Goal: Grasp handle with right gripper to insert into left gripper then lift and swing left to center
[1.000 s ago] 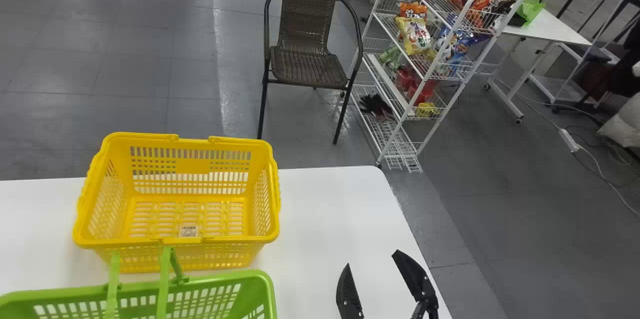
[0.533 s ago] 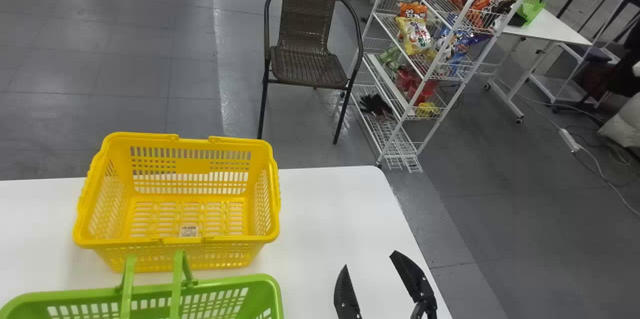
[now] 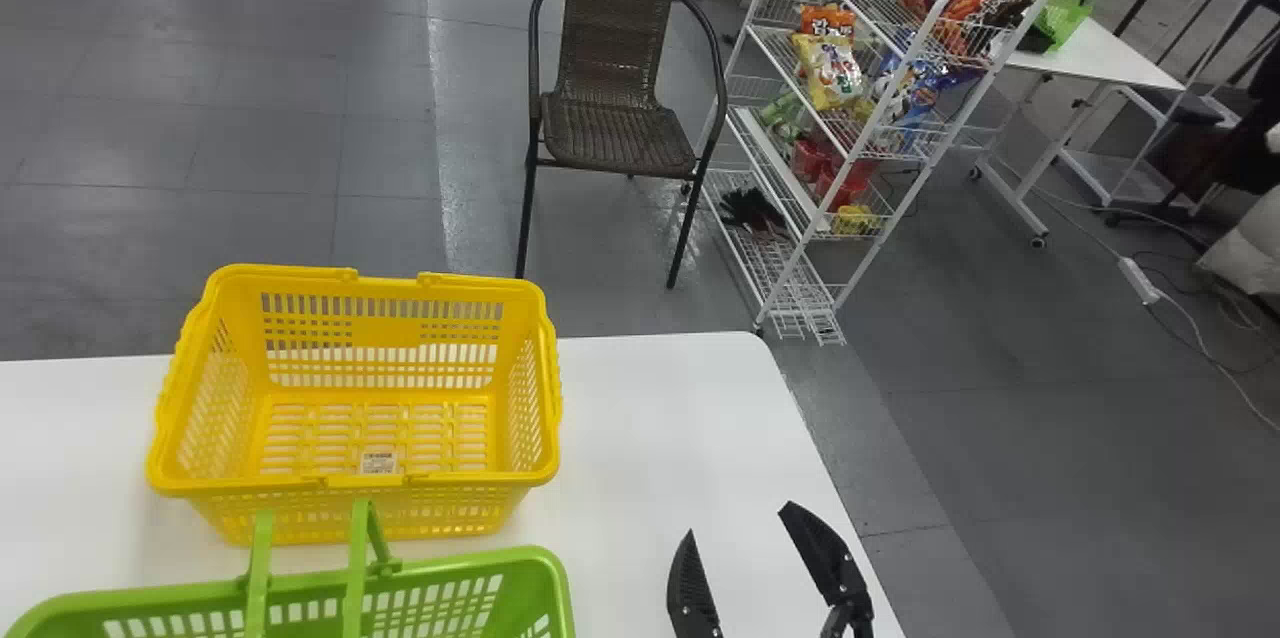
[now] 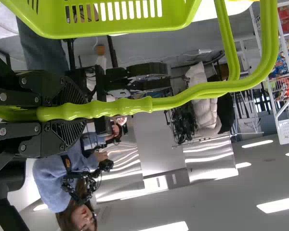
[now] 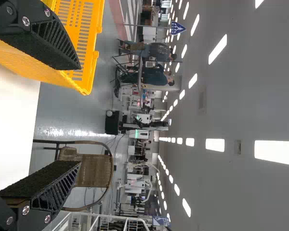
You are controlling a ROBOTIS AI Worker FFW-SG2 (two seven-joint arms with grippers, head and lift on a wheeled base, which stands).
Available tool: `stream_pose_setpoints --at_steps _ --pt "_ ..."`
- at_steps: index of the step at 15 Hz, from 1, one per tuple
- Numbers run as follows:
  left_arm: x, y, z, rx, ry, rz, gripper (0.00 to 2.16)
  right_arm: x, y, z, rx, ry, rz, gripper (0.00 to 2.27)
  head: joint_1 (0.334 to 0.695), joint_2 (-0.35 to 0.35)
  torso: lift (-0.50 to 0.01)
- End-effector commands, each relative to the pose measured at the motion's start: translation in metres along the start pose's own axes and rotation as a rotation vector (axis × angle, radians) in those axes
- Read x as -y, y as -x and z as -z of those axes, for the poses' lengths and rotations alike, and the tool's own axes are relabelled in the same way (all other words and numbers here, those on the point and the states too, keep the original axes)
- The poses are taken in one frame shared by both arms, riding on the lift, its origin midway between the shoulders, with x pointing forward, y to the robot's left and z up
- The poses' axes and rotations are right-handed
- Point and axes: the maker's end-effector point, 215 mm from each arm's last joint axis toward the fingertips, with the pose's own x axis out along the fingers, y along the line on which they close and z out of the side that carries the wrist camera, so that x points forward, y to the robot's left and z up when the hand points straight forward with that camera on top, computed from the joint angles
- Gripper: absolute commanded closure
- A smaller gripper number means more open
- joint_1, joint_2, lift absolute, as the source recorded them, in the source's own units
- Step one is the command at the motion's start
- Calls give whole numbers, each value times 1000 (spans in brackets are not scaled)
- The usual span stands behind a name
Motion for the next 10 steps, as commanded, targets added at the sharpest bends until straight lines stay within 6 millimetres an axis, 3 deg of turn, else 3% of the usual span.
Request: stream_pose_setpoints --at_steps 1,10 --pt "1 0 -1 3 0 1 2135 0 0 0 0 1 -1 127 695 -350 0" --pt "2 1 -2 7 -2 3 2135 0 0 0 0 1 0 127 695 -350 0"
